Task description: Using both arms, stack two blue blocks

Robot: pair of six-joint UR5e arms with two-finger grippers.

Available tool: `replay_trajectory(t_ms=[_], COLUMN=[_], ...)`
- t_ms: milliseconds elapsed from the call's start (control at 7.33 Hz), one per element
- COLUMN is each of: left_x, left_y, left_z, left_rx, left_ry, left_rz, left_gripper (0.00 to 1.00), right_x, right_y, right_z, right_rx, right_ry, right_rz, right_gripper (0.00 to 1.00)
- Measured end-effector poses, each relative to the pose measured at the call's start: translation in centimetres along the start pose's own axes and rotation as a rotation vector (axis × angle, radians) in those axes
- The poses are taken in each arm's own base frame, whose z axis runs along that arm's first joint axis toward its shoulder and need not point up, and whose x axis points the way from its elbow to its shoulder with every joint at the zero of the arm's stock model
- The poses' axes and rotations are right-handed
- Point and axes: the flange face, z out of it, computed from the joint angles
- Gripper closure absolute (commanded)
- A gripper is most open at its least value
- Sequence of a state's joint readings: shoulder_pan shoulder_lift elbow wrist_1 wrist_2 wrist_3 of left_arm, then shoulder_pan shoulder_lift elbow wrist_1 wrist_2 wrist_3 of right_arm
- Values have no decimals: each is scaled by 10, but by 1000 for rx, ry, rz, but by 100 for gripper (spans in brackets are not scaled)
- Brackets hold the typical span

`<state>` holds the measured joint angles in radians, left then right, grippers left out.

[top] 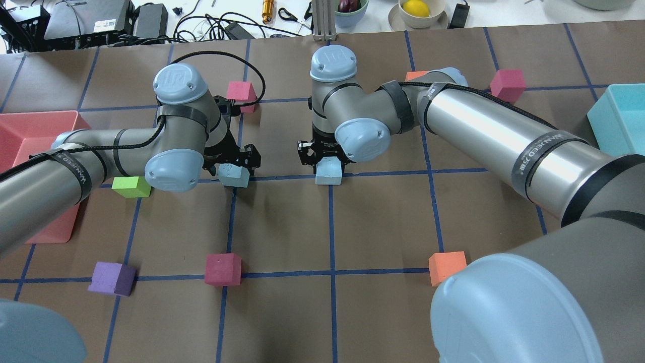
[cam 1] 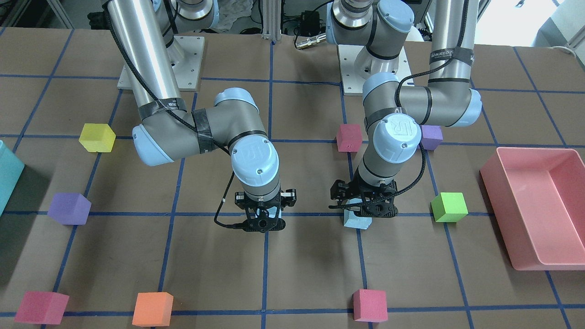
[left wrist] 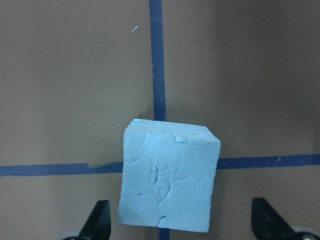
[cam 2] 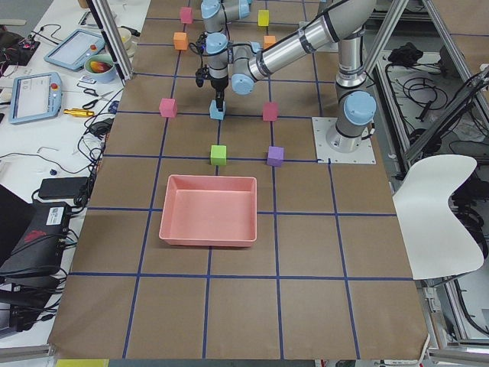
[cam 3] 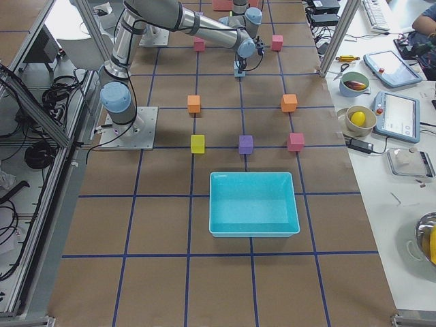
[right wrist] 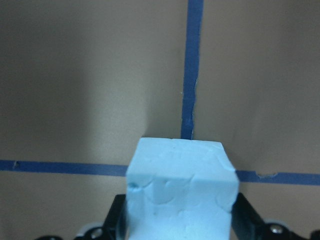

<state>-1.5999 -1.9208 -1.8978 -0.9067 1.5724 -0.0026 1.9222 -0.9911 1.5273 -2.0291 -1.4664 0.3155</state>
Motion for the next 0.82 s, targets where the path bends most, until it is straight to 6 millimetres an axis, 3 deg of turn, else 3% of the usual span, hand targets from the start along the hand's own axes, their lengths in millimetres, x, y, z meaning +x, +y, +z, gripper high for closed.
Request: replay_trajectory(t_ms=[136,273,409,682,818], left_x=[0,0,0,-2,-2], left_y=[-1,-2,-5,-14,-15], left_z=[3,7,10,17,19], left_rx=[-6,-9,-1,40,48], left_ry=[1,1,1,-2,-7], left_rz=[0,1,7,16,13], left_gripper=[0,3,26,79,94], right_x=[2,11,28,81,115], right_y=[-1,4,15,47,58], right_z=[-20,-61,-115,-222,-259], right_rx=[15,30,40,89,122], right_ry=[-2,-2,-4,-14,-16], right_rz=[-1,0,10,11,-27], right_gripper=[0,0,0,0,0])
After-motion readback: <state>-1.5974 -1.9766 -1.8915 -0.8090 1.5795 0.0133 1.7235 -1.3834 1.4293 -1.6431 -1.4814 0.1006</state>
